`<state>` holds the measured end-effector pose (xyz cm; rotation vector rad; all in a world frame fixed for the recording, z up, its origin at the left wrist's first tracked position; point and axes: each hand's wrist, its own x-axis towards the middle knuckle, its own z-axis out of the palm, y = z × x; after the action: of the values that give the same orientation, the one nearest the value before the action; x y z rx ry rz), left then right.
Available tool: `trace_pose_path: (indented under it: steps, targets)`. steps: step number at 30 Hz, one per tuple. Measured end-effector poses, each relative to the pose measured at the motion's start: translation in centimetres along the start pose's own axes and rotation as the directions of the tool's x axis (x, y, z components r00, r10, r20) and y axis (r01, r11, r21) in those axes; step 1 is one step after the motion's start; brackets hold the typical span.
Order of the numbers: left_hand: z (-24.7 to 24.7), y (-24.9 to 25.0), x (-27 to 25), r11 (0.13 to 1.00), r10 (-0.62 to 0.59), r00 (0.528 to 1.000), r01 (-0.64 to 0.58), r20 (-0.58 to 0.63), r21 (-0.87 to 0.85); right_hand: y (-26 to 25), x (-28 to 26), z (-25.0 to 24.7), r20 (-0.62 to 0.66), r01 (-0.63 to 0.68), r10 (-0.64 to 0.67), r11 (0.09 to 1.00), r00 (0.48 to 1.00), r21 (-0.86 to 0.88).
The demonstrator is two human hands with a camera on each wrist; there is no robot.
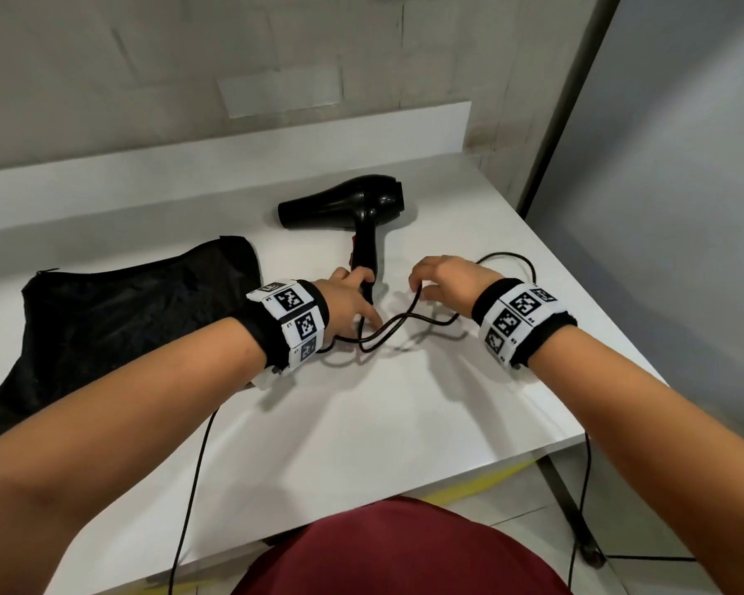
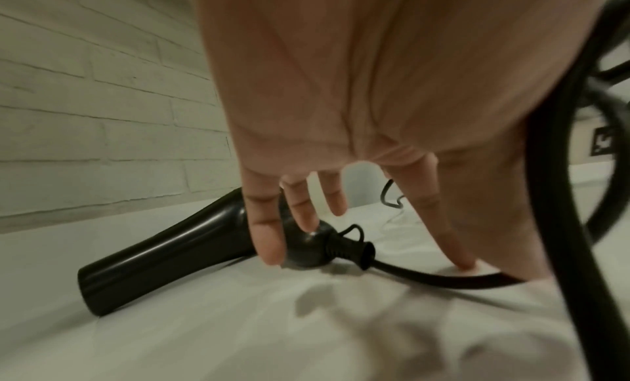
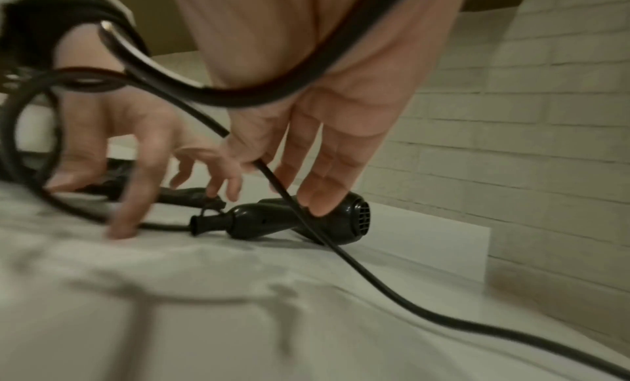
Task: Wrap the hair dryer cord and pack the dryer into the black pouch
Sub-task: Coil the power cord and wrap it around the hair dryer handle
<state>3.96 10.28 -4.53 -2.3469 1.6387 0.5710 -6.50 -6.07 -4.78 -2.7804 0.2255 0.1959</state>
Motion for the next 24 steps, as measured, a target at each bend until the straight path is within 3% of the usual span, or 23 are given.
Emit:
trace_pose_path:
  steps: [3,9,11,14,16,19,20,24]
  targets:
    - [0.2,-0.3,-0.2,0.996,0.071,0.997,-0.071,-0.003,-0.049,0.5,0.0,-1.3,-0.094,-0.089,0.099,0.991,0.991,0.103]
    - [-0.2,-0.3,0.4,0.931,0.095,0.992,-0.119,-0.087,-0.344,0.9,-0.4,-1.3,-0.264,-0.14,0.216,0.95,0.94,0.279]
    - [-0.8,-0.4,0.6,0.85,0.057,0.982,-0.142,-0.179,-0.507,0.8,-0.4,-1.2,-0.275,-0.156,0.26,0.925,0.926,0.347]
    - [-2.0,-0.2,1.0,0.634,-0.003,0.931,-0.28,-0.364,-0.721,0.5,-0.2,-1.0,-0.367,-0.126,0.304,0.891,0.879,0.435]
    - [-3.3,0.0,1.2,0.525,-0.076,0.884,-0.358,-0.462,-0.772,-0.1,0.0,-0.8,-0.489,-0.045,0.319,0.869,0.812,0.493]
    - [-5.5,0.3,1.4,0.448,-0.175,0.835,-0.405,-0.522,-0.797,-1.2,0.3,-0.8,-0.636,0.062,0.293,0.878,0.714,0.474]
    - [-6.3,0.3,1.5,0.421,-0.202,0.823,-0.416,-0.531,-0.806,-1.5,0.5,-1.0,-0.641,0.063,0.267,0.894,0.72,0.443]
    - [-9.0,0.6,1.6,0.332,-0.24,0.814,-0.444,-0.53,-0.832,-3.0,2.0,-0.6,-0.483,0.02,0.198,0.912,0.853,0.409]
